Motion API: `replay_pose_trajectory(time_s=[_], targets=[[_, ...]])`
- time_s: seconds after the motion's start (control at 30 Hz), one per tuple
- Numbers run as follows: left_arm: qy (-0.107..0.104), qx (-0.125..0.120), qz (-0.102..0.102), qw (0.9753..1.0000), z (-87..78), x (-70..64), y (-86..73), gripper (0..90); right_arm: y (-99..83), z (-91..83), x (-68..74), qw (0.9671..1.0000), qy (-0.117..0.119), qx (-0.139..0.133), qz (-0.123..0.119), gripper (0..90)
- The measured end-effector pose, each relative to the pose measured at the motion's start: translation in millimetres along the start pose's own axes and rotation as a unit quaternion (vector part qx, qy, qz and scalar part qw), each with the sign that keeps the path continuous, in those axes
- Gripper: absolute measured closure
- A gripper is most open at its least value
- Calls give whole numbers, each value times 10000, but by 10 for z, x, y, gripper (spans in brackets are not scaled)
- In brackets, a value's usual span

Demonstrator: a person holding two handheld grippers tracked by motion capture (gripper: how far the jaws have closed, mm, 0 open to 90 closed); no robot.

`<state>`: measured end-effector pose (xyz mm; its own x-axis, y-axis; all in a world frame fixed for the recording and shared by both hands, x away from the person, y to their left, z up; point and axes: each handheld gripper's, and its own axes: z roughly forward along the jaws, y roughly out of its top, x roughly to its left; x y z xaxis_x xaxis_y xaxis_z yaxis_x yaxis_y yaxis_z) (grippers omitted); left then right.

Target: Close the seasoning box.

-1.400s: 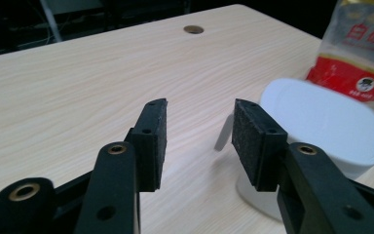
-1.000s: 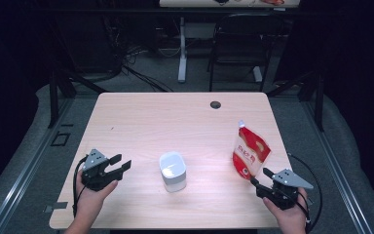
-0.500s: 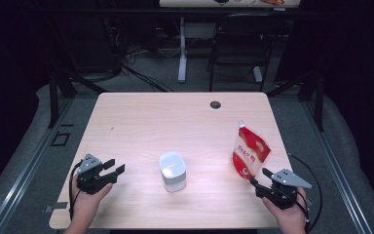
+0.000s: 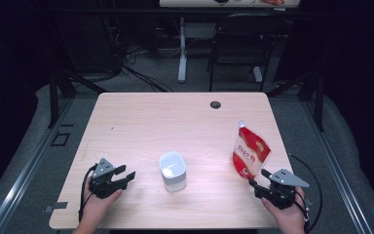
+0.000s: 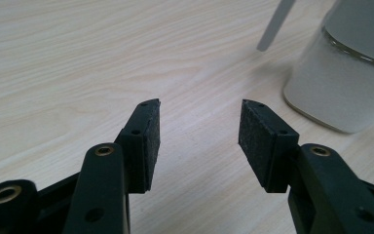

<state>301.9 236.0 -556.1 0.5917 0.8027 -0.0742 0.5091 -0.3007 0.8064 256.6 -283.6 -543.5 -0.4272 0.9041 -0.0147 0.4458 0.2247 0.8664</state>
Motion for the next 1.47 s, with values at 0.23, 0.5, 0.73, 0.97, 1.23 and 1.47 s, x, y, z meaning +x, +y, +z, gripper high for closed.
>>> replay_pose_trajectory(time_s=[0.23,0.5,0.73,0.97,1.23,1.47], targets=[[-71,49,116,9999,44,-53,-5,505,-7,12,-2,10000,7,57,-21,425],[-75,93,161,9998,58,-42,-13,502,-12,27,-2,10000,4,87,-12,424],[-17,27,105,9999,41,-16,-10,498,-17,37,4,9999,26,165,-23,424],[18,32,24,10000,33,33,-21,495,-25,53,-1,9998,31,202,-3,423],[12,16,-25,10000,35,47,-25,486,-33,69,1,9997,35,225,-3,423],[26,0,-19,10000,34,58,-21,481,-39,69,-14,9997,10,251,18,418]])
